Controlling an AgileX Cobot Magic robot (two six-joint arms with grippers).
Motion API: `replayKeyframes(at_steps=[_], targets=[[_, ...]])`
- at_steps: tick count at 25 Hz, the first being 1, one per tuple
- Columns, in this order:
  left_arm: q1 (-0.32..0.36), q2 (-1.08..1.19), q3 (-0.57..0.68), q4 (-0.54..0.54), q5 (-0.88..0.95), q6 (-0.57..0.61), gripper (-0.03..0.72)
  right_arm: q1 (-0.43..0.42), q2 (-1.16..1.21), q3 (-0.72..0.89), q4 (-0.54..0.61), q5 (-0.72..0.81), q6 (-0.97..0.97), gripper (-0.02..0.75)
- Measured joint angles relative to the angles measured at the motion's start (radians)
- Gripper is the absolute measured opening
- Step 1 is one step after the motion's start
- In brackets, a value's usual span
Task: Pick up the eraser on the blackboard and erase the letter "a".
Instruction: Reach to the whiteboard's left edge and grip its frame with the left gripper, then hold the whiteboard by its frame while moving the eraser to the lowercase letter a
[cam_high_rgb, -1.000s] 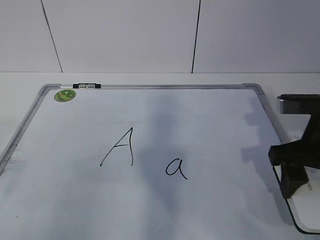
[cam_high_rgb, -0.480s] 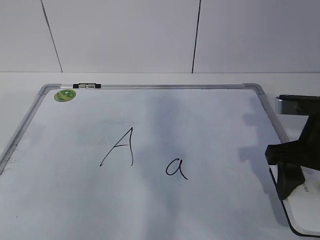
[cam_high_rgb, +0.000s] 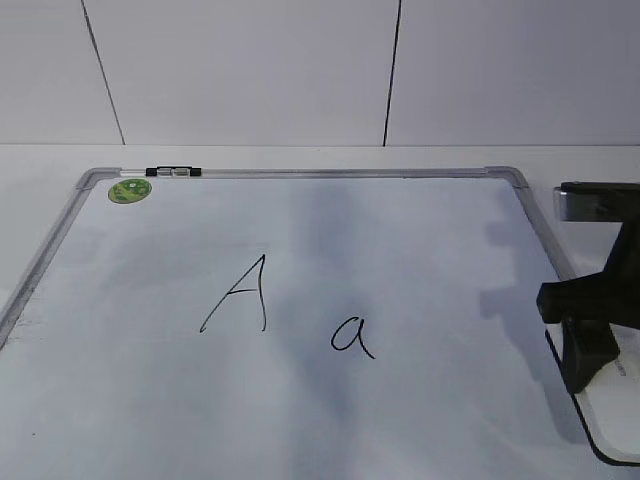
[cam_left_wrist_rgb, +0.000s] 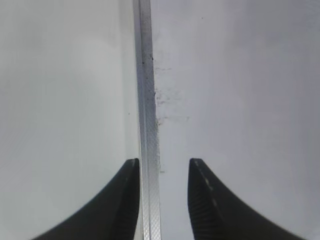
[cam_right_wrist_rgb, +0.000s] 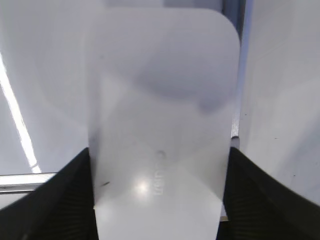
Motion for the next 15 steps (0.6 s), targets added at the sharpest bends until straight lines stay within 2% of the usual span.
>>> replayKeyframes(at_steps=[9, 15], targets=[[0.000, 0.175, -0.012, 0.039, -0.067, 0.000, 0.249, 0.000, 0.000, -0.043, -0.014, 0.006, -0.028, 0.571], [0.002, 0.334, -0.128, 0.044, -0.071, 0.000, 0.249, 0.000, 0.000, -0.045, -0.015, 0.008, -0.032, 0.571]])
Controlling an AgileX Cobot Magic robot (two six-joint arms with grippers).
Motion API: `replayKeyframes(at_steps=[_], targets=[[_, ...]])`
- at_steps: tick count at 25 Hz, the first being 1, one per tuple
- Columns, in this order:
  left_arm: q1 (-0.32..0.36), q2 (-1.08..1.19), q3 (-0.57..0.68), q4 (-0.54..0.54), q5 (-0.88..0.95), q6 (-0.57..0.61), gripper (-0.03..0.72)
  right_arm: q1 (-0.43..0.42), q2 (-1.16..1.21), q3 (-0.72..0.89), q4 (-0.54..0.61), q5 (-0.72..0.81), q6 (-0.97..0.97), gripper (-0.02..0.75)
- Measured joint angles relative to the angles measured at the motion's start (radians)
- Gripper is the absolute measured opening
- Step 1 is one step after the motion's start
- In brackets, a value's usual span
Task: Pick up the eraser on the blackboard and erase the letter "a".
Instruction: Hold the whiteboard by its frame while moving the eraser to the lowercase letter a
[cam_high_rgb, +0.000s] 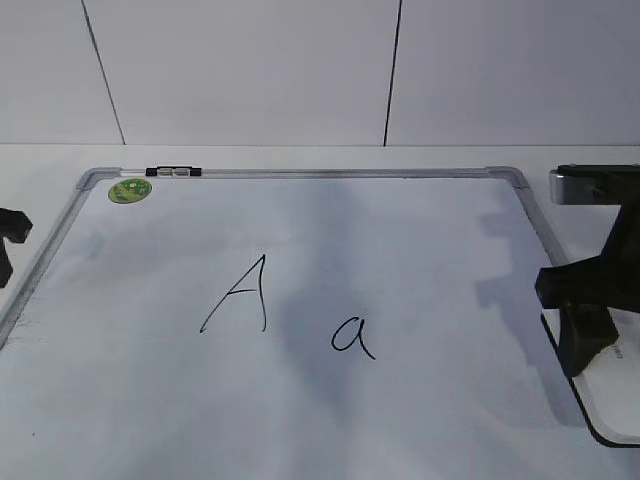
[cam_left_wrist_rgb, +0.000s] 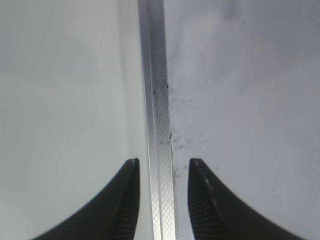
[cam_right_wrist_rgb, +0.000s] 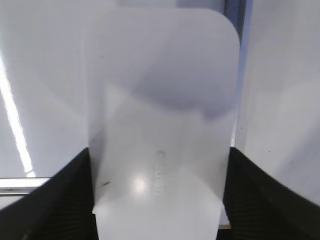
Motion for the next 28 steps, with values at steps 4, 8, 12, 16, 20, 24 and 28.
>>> replayKeyframes(at_steps=[4, 8, 12, 16, 20, 24, 28], targets=[[0.021, 0.076, -0.083, 0.000, 0.005, 0.000, 0.249, 0.000, 0.000, 0.000, 0.000, 0.002, -0.006, 0.571], [0.057, 0.131, -0.127, 0.000, 0.018, 0.000, 0.249, 0.000, 0.000, 0.000, 0.002, 0.002, -0.010, 0.571], [0.071, 0.170, -0.133, -0.002, 0.022, 0.000, 0.249, 0.000, 0.000, 0.000, 0.004, 0.002, -0.010, 0.571], [0.071, 0.205, -0.133, -0.014, 0.022, 0.000, 0.248, 0.000, 0.000, 0.000, 0.004, 0.002, -0.010, 0.571], [0.071, 0.225, -0.133, -0.033, 0.022, 0.004, 0.246, 0.000, 0.000, 0.000, 0.004, 0.002, -0.010, 0.571], [0.071, 0.227, -0.133, -0.035, 0.022, 0.019, 0.245, 0.000, 0.000, 0.000, 0.004, 0.002, -0.010, 0.571], [0.071, 0.227, -0.133, -0.036, 0.022, 0.019, 0.245, 0.000, 0.000, 0.000, 0.004, 0.002, -0.013, 0.571]])
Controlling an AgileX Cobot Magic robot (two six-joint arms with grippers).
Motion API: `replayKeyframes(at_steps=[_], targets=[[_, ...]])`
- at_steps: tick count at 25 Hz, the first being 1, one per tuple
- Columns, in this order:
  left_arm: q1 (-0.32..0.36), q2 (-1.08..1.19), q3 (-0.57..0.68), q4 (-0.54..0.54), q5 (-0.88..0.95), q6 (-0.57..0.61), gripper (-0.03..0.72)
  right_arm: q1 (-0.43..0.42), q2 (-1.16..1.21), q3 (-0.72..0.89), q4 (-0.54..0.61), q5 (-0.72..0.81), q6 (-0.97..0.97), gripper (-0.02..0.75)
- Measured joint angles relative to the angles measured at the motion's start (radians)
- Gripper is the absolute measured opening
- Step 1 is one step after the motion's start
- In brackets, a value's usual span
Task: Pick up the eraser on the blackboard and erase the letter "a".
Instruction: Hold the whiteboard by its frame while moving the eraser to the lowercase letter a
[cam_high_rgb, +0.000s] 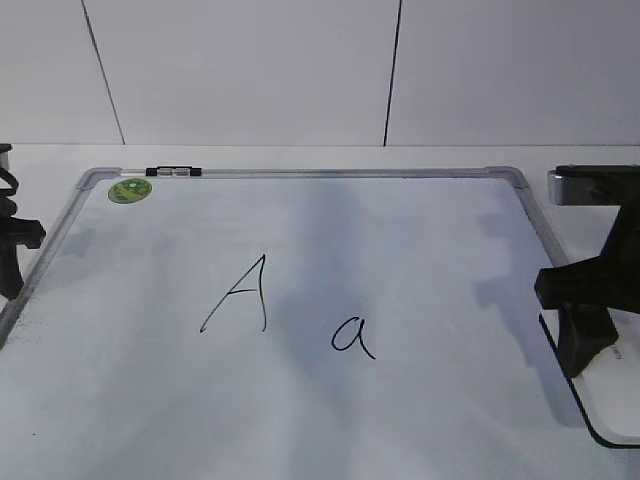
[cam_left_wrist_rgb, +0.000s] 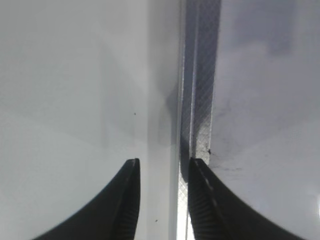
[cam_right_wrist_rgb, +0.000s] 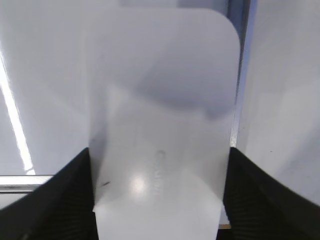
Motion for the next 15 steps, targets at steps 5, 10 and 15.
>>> replayKeyframes(at_steps=[5, 10, 15], targets=[[0.000, 0.013, 0.000, -0.002, 0.000, 0.000, 0.245, 0.000, 0.000, 0.000, 0.000, 0.001, 0.000, 0.571], [0.000, 0.014, 0.000, -0.002, 0.000, 0.005, 0.245, 0.000, 0.000, 0.000, 0.000, 0.001, 0.000, 0.571], [0.000, 0.027, -0.001, -0.006, 0.000, 0.005, 0.245, 0.000, 0.000, 0.000, 0.000, 0.001, 0.000, 0.571]])
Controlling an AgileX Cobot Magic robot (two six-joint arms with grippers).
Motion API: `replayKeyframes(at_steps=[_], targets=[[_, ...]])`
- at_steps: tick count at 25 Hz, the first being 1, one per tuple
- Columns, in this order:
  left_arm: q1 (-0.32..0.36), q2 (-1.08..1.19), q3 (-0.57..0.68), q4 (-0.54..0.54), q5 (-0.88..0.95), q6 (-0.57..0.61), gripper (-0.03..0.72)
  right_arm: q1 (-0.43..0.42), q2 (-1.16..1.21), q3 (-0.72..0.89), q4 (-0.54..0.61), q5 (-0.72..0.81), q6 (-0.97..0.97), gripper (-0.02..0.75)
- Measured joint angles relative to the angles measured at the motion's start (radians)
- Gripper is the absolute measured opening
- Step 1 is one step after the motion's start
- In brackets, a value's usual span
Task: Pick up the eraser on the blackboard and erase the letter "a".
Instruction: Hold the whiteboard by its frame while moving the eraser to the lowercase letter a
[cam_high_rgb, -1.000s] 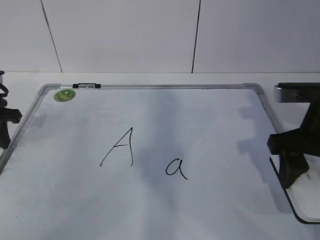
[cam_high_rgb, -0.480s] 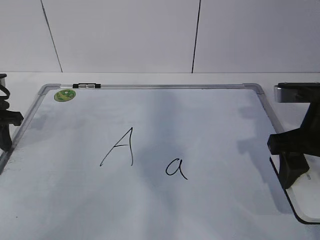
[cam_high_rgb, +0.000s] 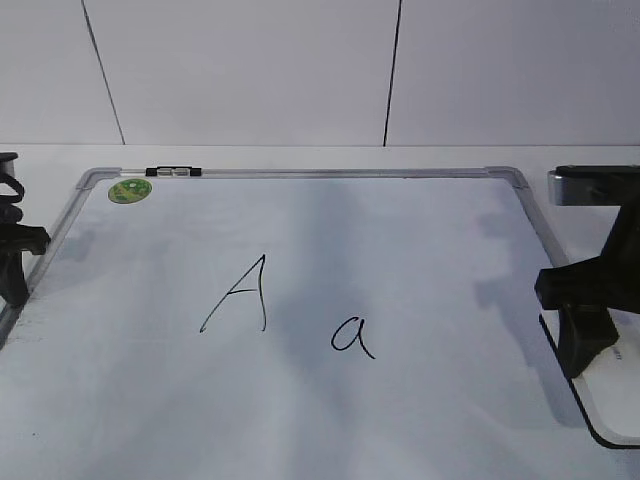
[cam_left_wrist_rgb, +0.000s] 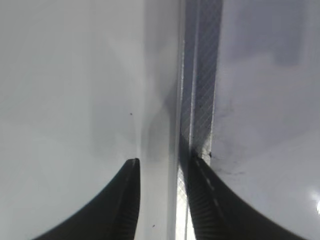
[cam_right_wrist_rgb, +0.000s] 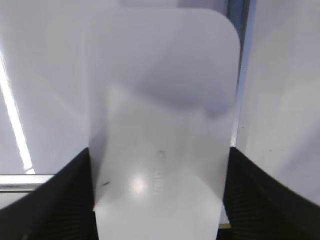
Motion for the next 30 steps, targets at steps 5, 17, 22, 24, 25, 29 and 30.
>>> replayKeyframes(at_steps=[5, 17, 22, 24, 25, 29, 30], targets=[[0.000, 0.008, -0.008, -0.006, 0.008, 0.001, 0.245, 0.000, 0.000, 0.000, 0.000, 0.000, 0.000, 0.571], [0.000, 0.008, -0.008, -0.025, 0.013, 0.002, 0.028, 0.000, 0.000, 0.000, 0.000, 0.002, -0.002, 0.571], [0.000, 0.008, -0.009, -0.025, 0.015, 0.004, 0.013, 0.000, 0.000, 0.000, 0.000, 0.002, -0.002, 0.571], [0.000, 0.008, -0.009, -0.025, 0.015, 0.004, 0.013, 0.000, 0.000, 0.000, 0.000, 0.002, -0.004, 0.571], [0.000, 0.008, -0.009, -0.025, 0.015, 0.004, 0.013, 0.000, 0.000, 0.000, 0.000, 0.002, -0.008, 0.571], [0.000, 0.008, -0.009, -0.025, 0.015, 0.004, 0.013, 0.000, 0.000, 0.000, -0.016, 0.002, -0.016, 0.571], [0.000, 0.008, -0.009, -0.025, 0.015, 0.004, 0.013, 0.000, 0.006, 0.000, -0.023, 0.002, -0.016, 0.571]])
